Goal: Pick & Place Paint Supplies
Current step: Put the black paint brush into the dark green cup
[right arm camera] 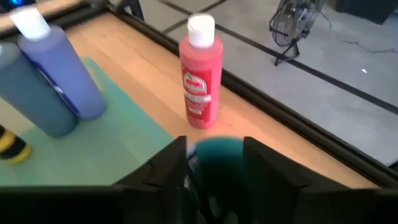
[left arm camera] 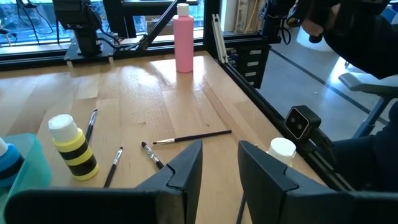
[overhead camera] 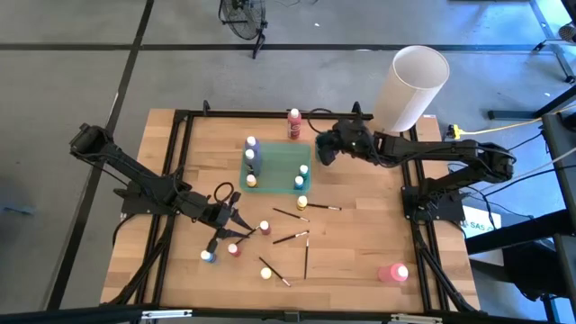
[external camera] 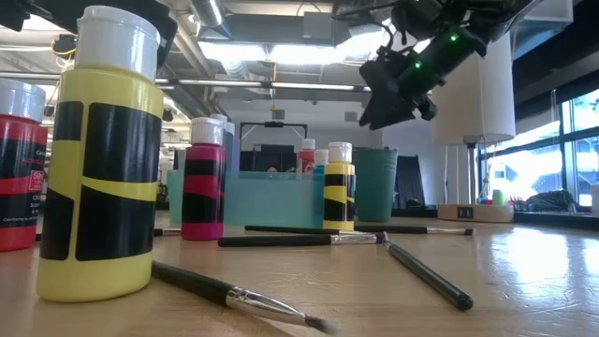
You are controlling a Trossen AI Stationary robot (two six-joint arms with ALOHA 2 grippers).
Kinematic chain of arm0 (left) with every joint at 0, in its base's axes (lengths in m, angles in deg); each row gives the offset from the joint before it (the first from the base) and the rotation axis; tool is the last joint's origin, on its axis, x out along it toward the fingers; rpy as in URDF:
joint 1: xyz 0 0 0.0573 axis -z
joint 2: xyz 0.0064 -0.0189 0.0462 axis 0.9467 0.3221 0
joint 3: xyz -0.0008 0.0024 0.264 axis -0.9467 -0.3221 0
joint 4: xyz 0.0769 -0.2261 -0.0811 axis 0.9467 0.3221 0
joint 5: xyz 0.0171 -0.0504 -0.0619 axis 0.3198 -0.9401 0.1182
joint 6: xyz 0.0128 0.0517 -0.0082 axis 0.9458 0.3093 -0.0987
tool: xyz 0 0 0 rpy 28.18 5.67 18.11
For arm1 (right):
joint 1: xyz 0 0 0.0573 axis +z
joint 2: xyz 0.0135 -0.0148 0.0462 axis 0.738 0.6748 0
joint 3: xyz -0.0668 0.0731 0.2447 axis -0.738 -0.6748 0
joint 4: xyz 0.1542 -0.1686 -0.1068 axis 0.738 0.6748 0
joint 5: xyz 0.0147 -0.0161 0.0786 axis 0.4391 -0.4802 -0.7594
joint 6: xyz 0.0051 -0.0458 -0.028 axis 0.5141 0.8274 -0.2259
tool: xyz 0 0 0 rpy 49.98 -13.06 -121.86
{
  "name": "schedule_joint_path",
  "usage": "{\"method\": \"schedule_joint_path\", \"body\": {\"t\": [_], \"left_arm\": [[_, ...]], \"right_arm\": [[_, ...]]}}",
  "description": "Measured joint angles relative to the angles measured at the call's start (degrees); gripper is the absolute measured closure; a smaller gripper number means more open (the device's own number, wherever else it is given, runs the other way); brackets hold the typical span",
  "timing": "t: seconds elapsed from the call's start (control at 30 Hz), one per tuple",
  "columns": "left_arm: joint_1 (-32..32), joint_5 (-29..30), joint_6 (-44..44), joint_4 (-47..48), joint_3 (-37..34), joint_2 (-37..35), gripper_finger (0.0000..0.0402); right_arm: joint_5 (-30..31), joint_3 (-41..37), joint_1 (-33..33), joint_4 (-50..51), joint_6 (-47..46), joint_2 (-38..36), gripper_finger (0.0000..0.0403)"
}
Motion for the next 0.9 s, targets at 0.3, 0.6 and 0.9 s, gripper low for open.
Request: {"method": "schedule_joint_path", "body": {"t": [0.3, 0.6, 0.9], "left_arm": [[0.02, -0.04, 0.01, 0.07, 0.01, 0.00, 0.0303], [0.00, -0.04, 0.00, 1.45, -0.01, 0.00, 0.0301], [0.02, -0.04, 0.01, 1.73, -0.01, -0.01, 0.0302]], "right_arm": [[-10.67, 6.97, 3.37, -0.10, 4.88, -0.14, 0.0171], [-39.12, 11.96, 10.55, 3.23, 7.56, -0.21, 0.0173], [-37.76, 12.00, 17.89, 19.88, 7.52, -0.22, 0.0174]]}}
